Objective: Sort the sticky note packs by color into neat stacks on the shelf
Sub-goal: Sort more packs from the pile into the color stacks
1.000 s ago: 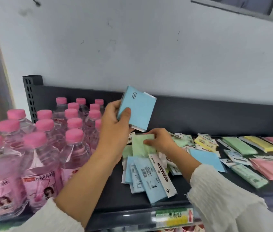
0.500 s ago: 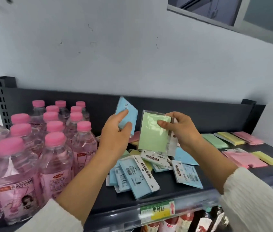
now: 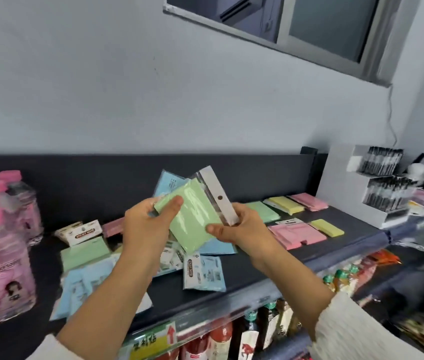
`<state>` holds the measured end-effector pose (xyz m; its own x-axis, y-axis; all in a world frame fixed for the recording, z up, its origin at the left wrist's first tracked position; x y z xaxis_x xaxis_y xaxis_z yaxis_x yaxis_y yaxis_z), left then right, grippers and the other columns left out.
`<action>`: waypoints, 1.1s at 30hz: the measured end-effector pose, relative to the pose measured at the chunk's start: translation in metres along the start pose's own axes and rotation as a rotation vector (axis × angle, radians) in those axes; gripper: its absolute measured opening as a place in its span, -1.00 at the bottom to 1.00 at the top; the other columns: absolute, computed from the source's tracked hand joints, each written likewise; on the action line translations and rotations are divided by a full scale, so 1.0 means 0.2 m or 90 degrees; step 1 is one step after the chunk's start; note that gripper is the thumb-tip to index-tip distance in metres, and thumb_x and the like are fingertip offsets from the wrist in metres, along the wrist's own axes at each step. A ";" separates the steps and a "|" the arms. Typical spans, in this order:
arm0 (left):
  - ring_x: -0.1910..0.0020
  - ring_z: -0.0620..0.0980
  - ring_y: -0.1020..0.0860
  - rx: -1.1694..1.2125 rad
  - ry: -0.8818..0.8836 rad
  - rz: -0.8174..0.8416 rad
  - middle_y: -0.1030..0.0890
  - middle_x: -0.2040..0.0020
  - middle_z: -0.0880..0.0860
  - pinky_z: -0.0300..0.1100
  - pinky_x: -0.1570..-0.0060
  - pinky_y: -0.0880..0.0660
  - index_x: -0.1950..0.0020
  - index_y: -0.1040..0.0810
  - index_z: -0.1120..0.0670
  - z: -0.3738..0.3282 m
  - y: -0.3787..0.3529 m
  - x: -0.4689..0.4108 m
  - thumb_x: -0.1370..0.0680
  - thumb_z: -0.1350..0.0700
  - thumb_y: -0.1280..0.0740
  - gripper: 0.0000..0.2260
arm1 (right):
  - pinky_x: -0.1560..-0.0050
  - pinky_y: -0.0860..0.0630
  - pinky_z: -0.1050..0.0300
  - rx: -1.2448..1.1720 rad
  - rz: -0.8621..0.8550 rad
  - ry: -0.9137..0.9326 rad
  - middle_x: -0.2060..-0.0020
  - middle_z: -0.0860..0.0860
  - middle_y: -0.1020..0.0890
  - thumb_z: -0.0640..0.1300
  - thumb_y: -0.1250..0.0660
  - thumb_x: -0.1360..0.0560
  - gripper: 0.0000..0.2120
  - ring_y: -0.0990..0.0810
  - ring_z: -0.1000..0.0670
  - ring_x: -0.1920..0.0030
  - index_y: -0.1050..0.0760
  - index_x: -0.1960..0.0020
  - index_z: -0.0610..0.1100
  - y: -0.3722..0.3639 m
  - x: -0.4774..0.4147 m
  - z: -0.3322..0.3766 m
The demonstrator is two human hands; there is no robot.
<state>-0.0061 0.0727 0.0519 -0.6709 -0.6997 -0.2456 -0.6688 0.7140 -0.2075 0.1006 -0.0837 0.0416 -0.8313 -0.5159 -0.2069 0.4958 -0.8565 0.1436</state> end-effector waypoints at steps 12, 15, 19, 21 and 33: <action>0.08 0.09 -0.61 -0.045 0.117 0.138 -0.65 0.13 0.10 0.09 -0.08 -0.52 0.16 -0.61 0.10 0.27 -0.70 0.09 -0.49 0.11 -0.42 -0.93 | 0.16 -0.59 0.22 -0.089 -0.035 -0.087 0.19 -0.07 -0.60 -0.20 -0.39 -0.47 -0.88 -0.59 0.03 0.21 -0.60 0.02 -0.23 0.66 0.11 -0.29; -0.01 0.09 -0.61 -0.059 0.127 0.149 -0.66 0.04 0.07 0.07 -0.14 -0.53 0.07 -0.63 0.05 0.32 -0.81 0.09 -0.51 0.01 -0.38 -0.88 | 0.17 -0.62 0.21 -0.063 -0.057 -0.065 0.20 -0.09 -0.61 -0.24 -0.37 -0.48 -0.93 -0.59 0.03 0.23 -0.60 0.09 -0.24 0.79 0.11 -0.30; 0.21 -0.09 -0.45 -0.034 0.144 0.079 -0.53 0.12 -0.06 -0.12 -0.01 -0.46 -0.13 -0.60 0.04 0.34 -0.85 -0.02 -0.61 0.12 -0.22 -0.81 | 0.26 -0.61 0.25 -0.107 -0.143 -0.082 0.17 -0.09 -0.69 -0.28 -0.35 -0.50 -0.93 -0.66 0.01 0.25 -0.59 0.05 -0.26 0.96 0.05 -0.35; 0.16 -0.09 -0.46 0.000 0.173 0.062 -0.52 -0.03 -0.01 -0.15 0.05 -0.52 -0.24 -0.53 0.03 0.34 -0.86 -0.08 -0.60 0.32 -0.15 -0.68 | 0.33 -0.59 0.28 -0.129 -0.191 -0.113 0.18 -0.10 -0.67 -0.29 -0.34 -0.50 -0.94 -0.64 0.02 0.31 -0.57 0.05 -0.27 1.04 0.01 -0.40; -0.14 0.10 -0.53 -0.047 0.135 0.112 -0.48 -0.19 0.09 -0.03 0.07 -0.58 -0.47 -0.26 -0.06 0.41 -1.05 -0.53 -0.50 0.46 -0.25 -0.36 | 0.32 -0.62 0.22 0.019 -0.227 -0.185 0.13 -0.15 -0.60 -0.33 -0.35 -0.49 -0.95 -0.61 -0.07 0.31 -0.51 0.08 -0.24 1.21 -0.58 -0.60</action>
<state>0.2333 -0.0010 0.0434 -0.8254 -0.5607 -0.0665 -0.5527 0.8264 -0.1074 0.3468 -0.2325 -0.0149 -0.9866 -0.1599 0.0309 0.1627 -0.9766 0.1410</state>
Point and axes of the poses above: each hand's wrist, its own x-axis away from the middle knuckle, its own y-axis out of the back of the hand, z = x × y, the point moved 9 cm from there along -x, towards the middle knuckle
